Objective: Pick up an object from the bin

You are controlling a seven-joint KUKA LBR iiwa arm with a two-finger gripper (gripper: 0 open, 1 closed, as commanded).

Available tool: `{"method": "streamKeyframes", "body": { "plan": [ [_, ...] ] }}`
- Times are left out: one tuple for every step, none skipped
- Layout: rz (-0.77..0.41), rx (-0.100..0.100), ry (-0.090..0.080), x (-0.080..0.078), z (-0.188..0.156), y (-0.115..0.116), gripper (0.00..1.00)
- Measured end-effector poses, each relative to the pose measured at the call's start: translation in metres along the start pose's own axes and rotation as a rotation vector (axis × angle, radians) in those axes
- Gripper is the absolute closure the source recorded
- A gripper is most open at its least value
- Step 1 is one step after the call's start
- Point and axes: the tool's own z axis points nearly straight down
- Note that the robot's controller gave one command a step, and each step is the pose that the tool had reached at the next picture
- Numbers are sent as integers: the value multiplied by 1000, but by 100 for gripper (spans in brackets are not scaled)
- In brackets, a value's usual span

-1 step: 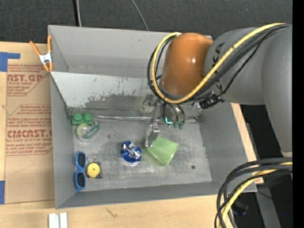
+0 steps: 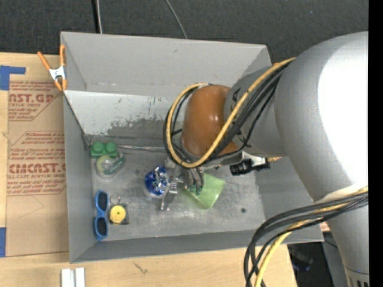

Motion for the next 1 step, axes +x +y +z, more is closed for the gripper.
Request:
{"method": "streamKeyframes", "body": {
  "plan": [
    [341, 4, 10, 3, -25, -12, 0]
  ]
}}
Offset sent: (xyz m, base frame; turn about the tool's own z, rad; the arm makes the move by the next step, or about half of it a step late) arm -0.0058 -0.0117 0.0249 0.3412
